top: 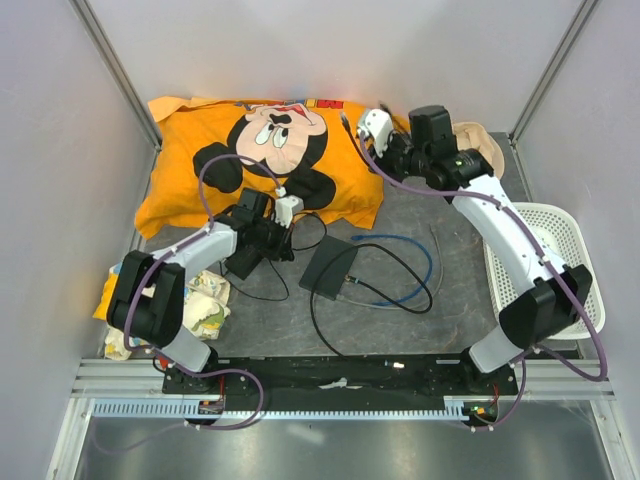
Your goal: Pull the plug from the switch port
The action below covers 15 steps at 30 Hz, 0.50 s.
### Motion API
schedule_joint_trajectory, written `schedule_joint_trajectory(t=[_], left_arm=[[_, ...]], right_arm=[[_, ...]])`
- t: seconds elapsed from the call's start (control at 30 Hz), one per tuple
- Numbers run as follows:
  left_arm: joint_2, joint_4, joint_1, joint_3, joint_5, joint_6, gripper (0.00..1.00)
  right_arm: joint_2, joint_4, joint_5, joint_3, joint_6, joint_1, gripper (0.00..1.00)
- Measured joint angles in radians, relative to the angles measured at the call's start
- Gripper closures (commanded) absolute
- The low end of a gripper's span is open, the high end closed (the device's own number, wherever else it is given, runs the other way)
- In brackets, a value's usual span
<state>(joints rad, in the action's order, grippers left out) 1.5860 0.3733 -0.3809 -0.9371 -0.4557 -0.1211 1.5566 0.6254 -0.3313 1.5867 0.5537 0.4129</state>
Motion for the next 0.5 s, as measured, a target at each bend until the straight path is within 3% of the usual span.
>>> schedule_joint_trajectory(t=[0.17,0.37,0.5], left_arm=[[-0.074,0.013,0.091,-0.016,0.059,0.001,0.99],[-0.317,0.042,0.343,-0.016,0.214,0.031,0.98],[-0.503,0.037,0.357,-0.004,0.312,0.054,0.99]], right_arm=[[0.086,0.017,-0.061,0.172,-0.046,0.045,1.0],[0.149,0.055,-0.153,0.246,-0.069,0.198,0.98],[0.163,0.08,-0.287,0.246,-0.062,0.284,0.97]])
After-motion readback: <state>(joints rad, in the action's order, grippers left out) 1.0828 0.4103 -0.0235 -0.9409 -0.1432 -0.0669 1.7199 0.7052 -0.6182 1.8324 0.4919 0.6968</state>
